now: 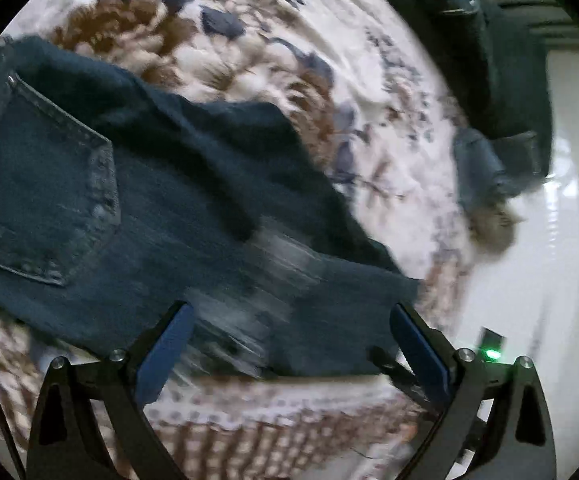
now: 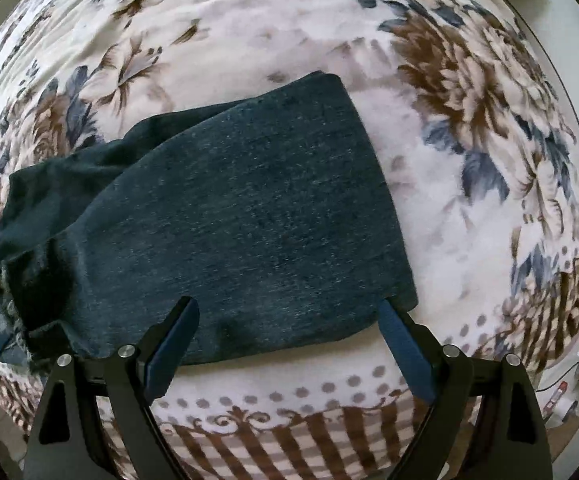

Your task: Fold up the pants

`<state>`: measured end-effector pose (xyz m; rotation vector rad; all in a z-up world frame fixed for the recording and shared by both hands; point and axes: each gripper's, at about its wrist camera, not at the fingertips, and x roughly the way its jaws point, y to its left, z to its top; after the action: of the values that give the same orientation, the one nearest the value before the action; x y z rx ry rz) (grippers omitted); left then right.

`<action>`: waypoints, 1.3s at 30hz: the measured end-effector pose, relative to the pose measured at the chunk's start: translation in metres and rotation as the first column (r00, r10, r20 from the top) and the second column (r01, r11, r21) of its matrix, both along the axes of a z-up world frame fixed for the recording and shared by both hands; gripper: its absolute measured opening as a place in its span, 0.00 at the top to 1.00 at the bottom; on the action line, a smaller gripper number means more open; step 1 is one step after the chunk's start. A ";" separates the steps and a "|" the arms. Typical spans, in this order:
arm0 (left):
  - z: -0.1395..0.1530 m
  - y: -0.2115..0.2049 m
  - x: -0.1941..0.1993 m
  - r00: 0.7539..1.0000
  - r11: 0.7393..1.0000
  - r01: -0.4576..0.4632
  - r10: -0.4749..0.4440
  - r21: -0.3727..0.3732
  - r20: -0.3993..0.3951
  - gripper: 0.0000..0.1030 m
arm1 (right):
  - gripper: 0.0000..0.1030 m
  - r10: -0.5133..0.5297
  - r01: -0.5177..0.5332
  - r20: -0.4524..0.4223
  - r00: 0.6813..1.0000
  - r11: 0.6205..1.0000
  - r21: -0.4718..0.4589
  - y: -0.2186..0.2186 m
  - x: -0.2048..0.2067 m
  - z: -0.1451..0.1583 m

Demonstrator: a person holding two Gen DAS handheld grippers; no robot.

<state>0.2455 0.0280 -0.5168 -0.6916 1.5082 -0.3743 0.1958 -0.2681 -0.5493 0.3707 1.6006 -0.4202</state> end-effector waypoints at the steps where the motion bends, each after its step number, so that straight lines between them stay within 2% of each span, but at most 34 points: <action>1: -0.007 -0.004 0.001 1.000 1.000 0.017 -0.017 0.007 0.007 0.03 | 0.10 0.002 -0.002 -0.002 1.000 1.000 0.006 -0.002 0.002 -0.002; 3: -0.026 -0.017 0.007 0.997 0.989 0.079 -0.077 0.126 -0.016 0.03 | 0.10 0.011 -0.010 -0.012 1.000 1.000 0.011 0.005 0.003 -0.005; 5: -0.036 -0.024 0.010 0.993 0.960 0.119 -0.119 0.254 -0.019 0.03 | 0.10 0.022 -0.022 -0.011 1.000 1.000 0.014 0.009 0.006 -0.007; 6: -0.037 -0.029 0.009 0.987 0.922 0.154 -0.157 0.356 -0.023 0.03 | 0.10 0.037 -0.037 -0.012 0.999 0.999 0.008 0.010 0.007 -0.007; 7: -0.037 -0.036 0.011 0.978 0.853 0.192 -0.206 0.485 -0.025 0.04 | 0.10 0.052 -0.052 -0.012 0.999 0.999 0.000 0.011 0.009 -0.007; 8: -0.033 -0.044 0.012 0.967 0.784 0.214 -0.256 0.583 -0.011 0.04 | 0.10 0.065 -0.065 -0.009 0.998 0.998 -0.003 0.012 0.009 -0.007; 9: -0.031 -0.049 0.012 0.958 0.737 0.226 -0.286 0.637 -0.009 0.04 | 0.10 0.073 -0.073 -0.010 0.997 0.997 -0.004 0.016 0.012 -0.007; 10: -0.031 -0.053 0.011 0.950 0.725 0.240 -0.312 0.645 -0.003 0.04 | 0.10 0.081 -0.082 -0.013 0.997 0.997 -0.005 0.017 0.013 -0.008; 13: -0.042 -0.060 0.012 0.947 0.736 0.276 -0.320 0.618 -0.042 0.04 | 0.10 0.098 -0.099 -0.030 0.995 0.995 -0.009 0.028 0.018 -0.012; 15: -0.048 -0.067 0.012 0.941 0.716 0.286 -0.336 0.637 -0.044 0.05 | 0.10 0.102 -0.103 -0.036 0.994 0.995 -0.012 0.031 0.014 -0.017; 16: -0.048 -0.069 0.011 0.937 0.713 0.280 -0.348 0.642 -0.023 0.17 | 0.10 0.106 -0.106 -0.037 0.994 0.994 -0.014 0.031 0.015 -0.018; 17: -0.046 -0.071 0.011 0.935 0.719 0.272 -0.355 0.639 0.002 0.33 | 0.10 0.109 -0.110 -0.038 0.993 0.994 -0.016 0.032 0.014 -0.019; 18: -0.044 -0.075 0.010 0.930 0.727 0.271 -0.367 0.631 0.024 0.62 | 0.10 0.113 -0.114 -0.040 0.993 0.993 -0.018 0.038 0.019 -0.024; 19: -0.042 -0.078 0.008 0.920 0.717 0.282 -0.391 0.637 0.034 0.77 | 0.10 0.118 -0.119 -0.043 0.992 0.993 -0.021 0.039 0.020 -0.025; 20: -0.039 -0.082 0.006 0.909 0.709 0.290 -0.414 0.643 0.046 0.85 | 0.10 0.123 -0.125 -0.047 0.991 0.992 -0.024 0.044 0.021 -0.027; 21: -0.036 -0.085 0.007 0.906 0.713 0.288 -0.419 0.639 0.059 0.90 | 0.10 0.128 -0.129 -0.049 0.991 0.991 -0.026 0.045 0.022 -0.029; 23: -0.031 -0.086 0.006 0.901 0.710 0.277 -0.427 0.647 0.082 0.91 | 0.10 0.137 -0.138 -0.050 0.989 0.990 -0.029 0.050 0.026 -0.031; 25: -0.021 -0.076 0.004 0.905 0.727 0.254 -0.411 0.638 0.108 0.91 | 0.10 0.145 -0.147 -0.051 0.988 0.989 -0.030 0.065 0.042 -0.034; 26: -0.017 -0.075 0.006 0.905 0.723 0.247 -0.410 0.645 0.113 0.91 | 0.10 0.147 -0.148 -0.049 0.988 0.989 -0.027 0.068 0.043 -0.034; 27: -0.016 -0.072 0.008 0.905 0.719 0.242 -0.410 0.651 0.116 0.91 | 0.10 0.150 -0.152 -0.049 0.987 0.988 -0.028 0.072 0.048 -0.033; 28: -0.017 -0.065 0.012 0.915 0.726 0.222 -0.386 0.651 0.117 0.91 | 0.10 0.156 -0.158 -0.048 0.987 0.987 -0.030 0.077 0.051 -0.032; 30: -0.026 -0.055 0.020 0.922 0.735 0.246 -0.378 0.632 0.081 0.89 | 0.10 0.172 -0.173 -0.046 0.984 0.984 -0.029 0.092 0.061 -0.031; 32: -0.022 -0.046 0.025 0.944 0.768 0.206 -0.319 0.606 0.082 0.83 | 0.10 0.202 -0.204 -0.043 0.978 0.978 -0.045 0.105 0.068 -0.029; 34: -0.007 -0.036 0.025 0.953 0.768 0.167 -0.286 0.619 0.098 0.74 | 0.10 0.221 -0.223 -0.039 0.974 0.974 -0.047 0.116 0.075 -0.023; 35: 0.006 -0.026 0.022 0.960 0.757 0.122 -0.255 0.641 0.119 0.69 | 0.10 0.227 -0.228 -0.033 0.973 0.972 -0.050 0.123 0.077 -0.021; 36: 0.015 -0.017 0.021 0.965 0.754 0.089 -0.226 0.651 0.131 0.49 | 0.10 0.234 -0.235 -0.027 0.972 0.970 -0.055 0.131 0.079 -0.018; 37: 0.026 0.001 0.019 0.973 0.743 0.045 -0.184 0.667 0.139 0.19 | 0.10 0.246 -0.246 -0.022 0.969 0.967 -0.060 0.140 0.082 -0.015; 38: 0.031 0.014 0.017 0.977 0.728 0.020 -0.158 0.685 0.140 0.07 | 0.10 0.254 -0.255 -0.018 0.967 0.965 -0.061 0.148 0.084 -0.013; 39: 0.034 0.023 0.014 0.982 0.716 -0.009 -0.127 0.698 0.143 0.03 | 0.10 0.261 -0.261 -0.014 0.965 0.964 -0.058 0.155 0.086 -0.010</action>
<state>0.2593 0.0509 -0.4826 0.0044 1.3550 0.1054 0.2814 -0.1129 -0.5596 0.1099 1.6137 -0.2654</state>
